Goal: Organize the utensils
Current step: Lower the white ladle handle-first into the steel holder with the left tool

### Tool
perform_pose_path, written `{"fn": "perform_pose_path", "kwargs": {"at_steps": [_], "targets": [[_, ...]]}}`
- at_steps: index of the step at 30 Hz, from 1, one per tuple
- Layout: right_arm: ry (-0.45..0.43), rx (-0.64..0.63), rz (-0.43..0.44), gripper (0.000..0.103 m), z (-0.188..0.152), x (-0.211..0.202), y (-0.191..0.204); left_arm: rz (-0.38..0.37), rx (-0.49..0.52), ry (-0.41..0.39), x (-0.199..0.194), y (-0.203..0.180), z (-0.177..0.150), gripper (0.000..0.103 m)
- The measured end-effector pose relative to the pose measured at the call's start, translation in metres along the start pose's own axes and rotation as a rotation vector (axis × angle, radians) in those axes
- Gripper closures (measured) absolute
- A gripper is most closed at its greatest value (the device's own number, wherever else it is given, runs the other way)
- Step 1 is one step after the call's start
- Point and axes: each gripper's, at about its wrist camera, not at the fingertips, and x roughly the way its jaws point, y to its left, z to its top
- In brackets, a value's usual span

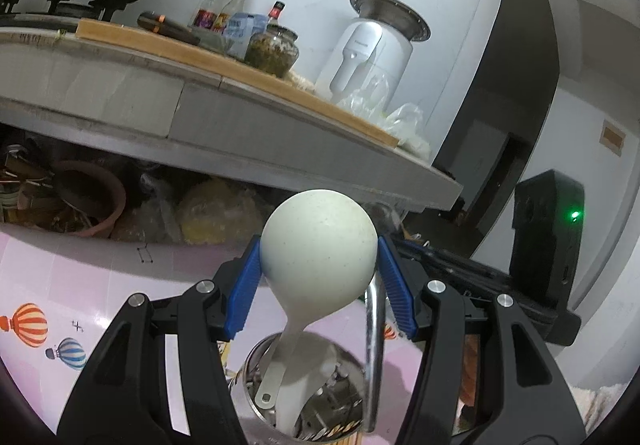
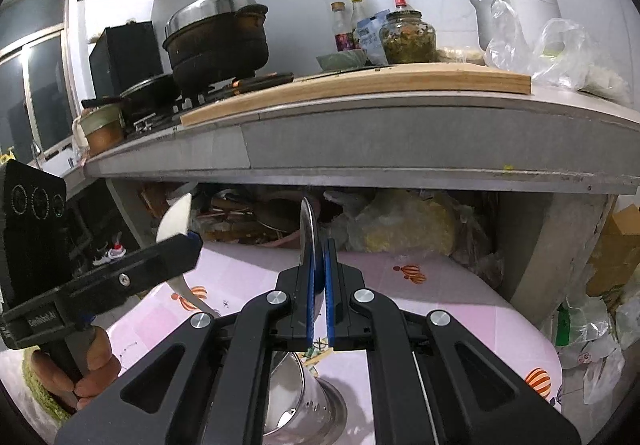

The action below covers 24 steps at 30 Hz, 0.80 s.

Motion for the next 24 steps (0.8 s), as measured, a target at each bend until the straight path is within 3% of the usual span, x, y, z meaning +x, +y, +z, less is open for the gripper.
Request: {"fn": "perform_pose_path", "kwargs": {"at_steps": [24], "targets": [[-0.064,-0.061,-0.044,0.098,0.007,0.011,0.014,0.005,0.023,0.011,0.015,0.005,-0.006,0.048]]}}
